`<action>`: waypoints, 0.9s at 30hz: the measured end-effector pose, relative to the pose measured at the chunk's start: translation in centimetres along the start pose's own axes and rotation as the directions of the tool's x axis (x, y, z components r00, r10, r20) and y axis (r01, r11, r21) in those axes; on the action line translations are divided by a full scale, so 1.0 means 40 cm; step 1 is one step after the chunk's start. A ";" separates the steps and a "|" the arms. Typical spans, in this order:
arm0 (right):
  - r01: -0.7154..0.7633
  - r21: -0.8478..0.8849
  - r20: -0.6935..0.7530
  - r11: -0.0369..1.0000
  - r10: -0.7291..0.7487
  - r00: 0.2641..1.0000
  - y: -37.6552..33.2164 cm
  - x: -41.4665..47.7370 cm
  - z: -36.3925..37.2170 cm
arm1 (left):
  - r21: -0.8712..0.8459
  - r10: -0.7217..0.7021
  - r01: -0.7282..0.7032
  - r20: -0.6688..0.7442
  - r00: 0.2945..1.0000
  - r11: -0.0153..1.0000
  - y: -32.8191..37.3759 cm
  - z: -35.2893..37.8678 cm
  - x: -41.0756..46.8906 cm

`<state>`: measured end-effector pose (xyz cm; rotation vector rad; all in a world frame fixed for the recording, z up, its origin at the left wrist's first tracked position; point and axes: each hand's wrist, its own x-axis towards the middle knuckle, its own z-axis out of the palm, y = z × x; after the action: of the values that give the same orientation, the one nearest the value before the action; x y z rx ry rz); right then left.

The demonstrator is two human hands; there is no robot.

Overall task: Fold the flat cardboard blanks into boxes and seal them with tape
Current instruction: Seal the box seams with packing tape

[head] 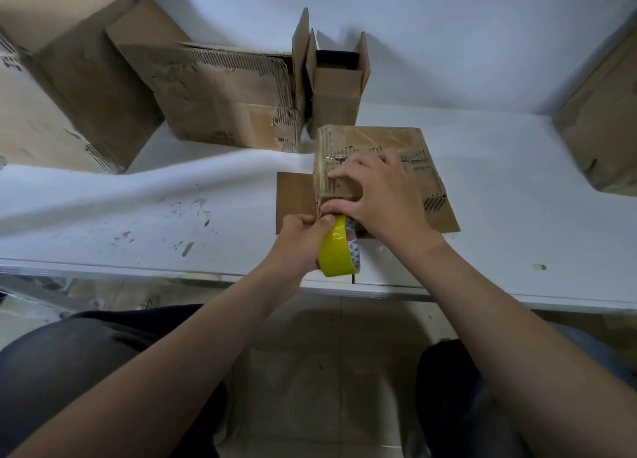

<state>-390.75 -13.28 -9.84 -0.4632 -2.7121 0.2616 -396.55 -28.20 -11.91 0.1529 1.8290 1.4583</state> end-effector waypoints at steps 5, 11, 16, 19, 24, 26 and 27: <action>0.006 0.010 -0.022 1.000 -0.006 1.000 0.001 -0.002 0.004 | -0.062 -0.030 0.032 0.030 0.999 0.998 0.024 0.003 0.000; -0.028 0.024 -0.024 0.999 0.029 0.999 0.003 -0.003 0.008 | -0.057 -0.116 0.126 0.155 0.981 0.990 0.018 0.003 -0.020; -0.031 0.002 -0.023 1.000 0.031 0.999 -0.003 -0.009 0.006 | -0.096 -0.135 0.149 0.137 0.981 0.984 0.016 -0.002 -0.007; -0.025 -0.064 -0.058 0.998 0.021 0.998 -0.017 -0.020 0.017 | -0.096 -0.128 0.138 0.101 0.987 0.986 0.018 -0.006 0.000; -0.031 -0.061 -0.028 0.998 0.030 0.999 -0.013 -0.014 0.015 | -0.106 -0.098 0.105 0.072 0.993 0.989 0.021 -0.018 0.002; -0.031 -0.047 -0.010 0.998 0.031 0.999 -0.010 -0.011 0.011 | -0.110 -0.085 0.093 0.072 0.994 0.990 0.019 -0.019 0.000; -0.025 -0.039 0.003 0.999 0.026 1.000 -0.010 -0.010 0.007 | -0.116 -0.079 0.086 0.070 0.994 0.990 0.017 -0.020 -0.001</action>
<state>-390.62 -13.83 -10.15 -0.5090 -2.7202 0.2175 -397.26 -28.63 -11.28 0.0640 1.6722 1.4825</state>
